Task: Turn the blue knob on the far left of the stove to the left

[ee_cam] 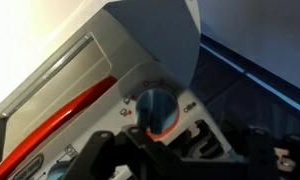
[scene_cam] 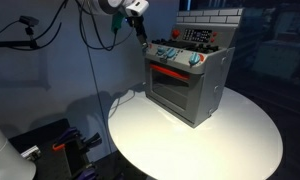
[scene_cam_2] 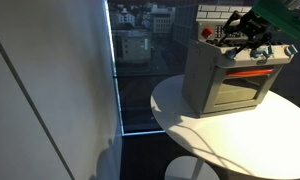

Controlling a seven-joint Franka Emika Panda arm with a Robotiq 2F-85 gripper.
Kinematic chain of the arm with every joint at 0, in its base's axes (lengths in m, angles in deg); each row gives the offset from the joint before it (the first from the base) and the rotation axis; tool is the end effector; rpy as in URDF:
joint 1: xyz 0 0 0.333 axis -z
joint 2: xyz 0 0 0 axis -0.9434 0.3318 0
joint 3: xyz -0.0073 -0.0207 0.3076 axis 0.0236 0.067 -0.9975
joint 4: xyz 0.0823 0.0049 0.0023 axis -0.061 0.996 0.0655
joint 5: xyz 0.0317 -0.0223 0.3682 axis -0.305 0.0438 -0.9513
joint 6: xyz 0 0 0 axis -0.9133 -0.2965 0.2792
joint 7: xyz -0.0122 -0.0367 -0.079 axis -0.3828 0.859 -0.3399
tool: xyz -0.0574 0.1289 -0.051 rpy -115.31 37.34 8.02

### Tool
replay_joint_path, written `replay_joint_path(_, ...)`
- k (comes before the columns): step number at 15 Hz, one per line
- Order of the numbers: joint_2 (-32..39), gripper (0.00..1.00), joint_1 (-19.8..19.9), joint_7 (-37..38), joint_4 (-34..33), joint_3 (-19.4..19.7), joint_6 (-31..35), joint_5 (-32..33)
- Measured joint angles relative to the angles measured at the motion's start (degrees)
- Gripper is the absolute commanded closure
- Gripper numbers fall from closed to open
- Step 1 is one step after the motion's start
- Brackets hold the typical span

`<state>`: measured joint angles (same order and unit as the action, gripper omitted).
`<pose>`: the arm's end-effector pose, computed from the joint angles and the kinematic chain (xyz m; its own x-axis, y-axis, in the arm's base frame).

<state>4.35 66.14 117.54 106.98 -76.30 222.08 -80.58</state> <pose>0.5646 0.1347 0.4186 0.6748 -0.6649 0.3202 -0.5008 -0.7313 -0.4630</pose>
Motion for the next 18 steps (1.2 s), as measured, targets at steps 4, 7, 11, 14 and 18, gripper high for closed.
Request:
replay_joint_path(4, -0.12, 0.38, 0.02, 0.0, 0.15, 0.07, 0.04, -0.6)
replay_joint_path(7, -0.36, 0.43, 0.04, 0.01, 0.55, 0.25, 0.04, -0.97)
replay_joint_path(11, -0.7, 0.46, -0.02, 0.01, 1.01, 0.43, 0.06, -1.97)
replay_joint_path(14, -0.88, 0.57, -0.06, 0.0, 1.24, 0.54, 0.06, -2.36)
replay_joint_path(18, -1.35, 0.7, -0.03, 0.0, 2.04, 0.82, 0.07, -2.67)
